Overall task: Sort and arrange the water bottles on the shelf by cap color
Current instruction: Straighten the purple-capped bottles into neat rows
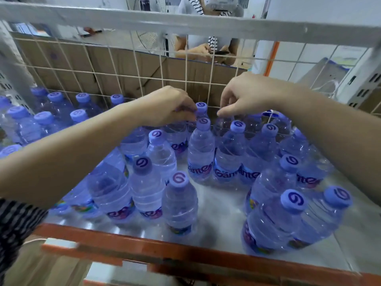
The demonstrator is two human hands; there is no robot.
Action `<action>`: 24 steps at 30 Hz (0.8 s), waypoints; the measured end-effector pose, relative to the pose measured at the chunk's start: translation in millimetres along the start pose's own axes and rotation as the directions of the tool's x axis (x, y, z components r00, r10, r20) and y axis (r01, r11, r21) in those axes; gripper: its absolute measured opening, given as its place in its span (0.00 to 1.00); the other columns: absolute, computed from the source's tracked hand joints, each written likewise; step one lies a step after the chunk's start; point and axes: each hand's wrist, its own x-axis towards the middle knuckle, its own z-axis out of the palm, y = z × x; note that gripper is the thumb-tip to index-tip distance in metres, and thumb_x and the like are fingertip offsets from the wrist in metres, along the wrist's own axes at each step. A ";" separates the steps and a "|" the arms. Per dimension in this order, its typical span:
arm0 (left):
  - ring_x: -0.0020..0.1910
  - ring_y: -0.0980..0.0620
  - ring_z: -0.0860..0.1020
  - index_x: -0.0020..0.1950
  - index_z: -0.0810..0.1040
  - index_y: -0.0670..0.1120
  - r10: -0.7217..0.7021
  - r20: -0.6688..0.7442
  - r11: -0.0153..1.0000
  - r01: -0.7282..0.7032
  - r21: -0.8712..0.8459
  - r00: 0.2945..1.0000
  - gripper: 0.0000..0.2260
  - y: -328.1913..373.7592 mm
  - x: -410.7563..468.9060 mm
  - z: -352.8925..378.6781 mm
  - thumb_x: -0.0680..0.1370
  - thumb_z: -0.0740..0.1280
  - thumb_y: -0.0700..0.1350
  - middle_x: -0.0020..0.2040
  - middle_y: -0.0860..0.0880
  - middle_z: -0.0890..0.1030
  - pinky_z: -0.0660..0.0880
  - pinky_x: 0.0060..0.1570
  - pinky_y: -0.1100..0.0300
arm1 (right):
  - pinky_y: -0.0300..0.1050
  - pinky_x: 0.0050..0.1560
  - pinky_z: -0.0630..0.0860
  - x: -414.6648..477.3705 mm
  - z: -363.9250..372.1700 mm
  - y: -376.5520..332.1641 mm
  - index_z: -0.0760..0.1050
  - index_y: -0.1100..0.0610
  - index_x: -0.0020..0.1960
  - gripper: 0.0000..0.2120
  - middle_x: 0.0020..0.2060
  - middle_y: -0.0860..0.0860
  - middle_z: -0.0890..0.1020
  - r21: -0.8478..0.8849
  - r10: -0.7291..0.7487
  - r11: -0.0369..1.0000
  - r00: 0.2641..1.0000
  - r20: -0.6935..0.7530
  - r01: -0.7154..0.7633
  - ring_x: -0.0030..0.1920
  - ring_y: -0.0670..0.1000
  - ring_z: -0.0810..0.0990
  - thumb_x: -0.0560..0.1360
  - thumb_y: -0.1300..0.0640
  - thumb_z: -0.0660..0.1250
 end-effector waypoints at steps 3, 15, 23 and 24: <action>0.47 0.44 0.79 0.57 0.83 0.42 -0.012 -0.112 1.000 0.012 0.001 0.994 0.10 -24.4 -21.0 -20.7 0.80 0.67 0.45 0.47 0.45 0.81 0.70 0.49 0.59 | 0.41 0.36 0.73 8.2 -13.1 -20.9 0.83 0.53 0.45 0.11 0.37 0.49 0.84 0.055 -0.041 0.997 0.992 -0.119 0.048 0.38 0.46 0.80 0.75 0.47 0.68; 0.47 0.43 0.80 0.58 0.83 0.44 -0.128 -0.055 0.991 0.130 0.027 0.990 0.10 -144.5 -111.5 -55.1 0.77 0.70 0.45 0.49 0.43 0.82 0.71 0.49 0.58 | 0.40 0.38 0.71 77.3 -14.9 -129.5 0.83 0.52 0.48 0.08 0.40 0.49 0.84 0.059 -0.061 0.996 0.994 -0.095 0.067 0.40 0.47 0.80 0.74 0.49 0.70; 0.37 0.52 0.77 0.53 0.84 0.49 0.005 0.121 1.000 -0.003 -0.016 0.993 0.10 -181.9 -140.4 -46.4 0.76 0.71 0.52 0.39 0.51 0.80 0.71 0.39 0.69 | 0.43 0.48 0.74 124.2 9.4 -189.6 0.79 0.50 0.59 0.17 0.46 0.49 0.83 0.119 0.002 0.993 1.000 0.005 -0.003 0.47 0.50 0.80 0.72 0.47 0.73; 0.35 0.54 0.75 0.53 0.84 0.51 0.005 0.138 1.000 -0.004 -0.009 0.990 0.11 -184.8 -143.2 -44.9 0.74 0.72 0.54 0.38 0.53 0.80 0.68 0.36 0.73 | 0.44 0.48 0.74 127.4 13.1 -193.5 0.79 0.50 0.59 0.18 0.46 0.49 0.82 0.111 0.010 0.994 1.000 0.010 -0.011 0.47 0.51 0.80 0.71 0.47 0.73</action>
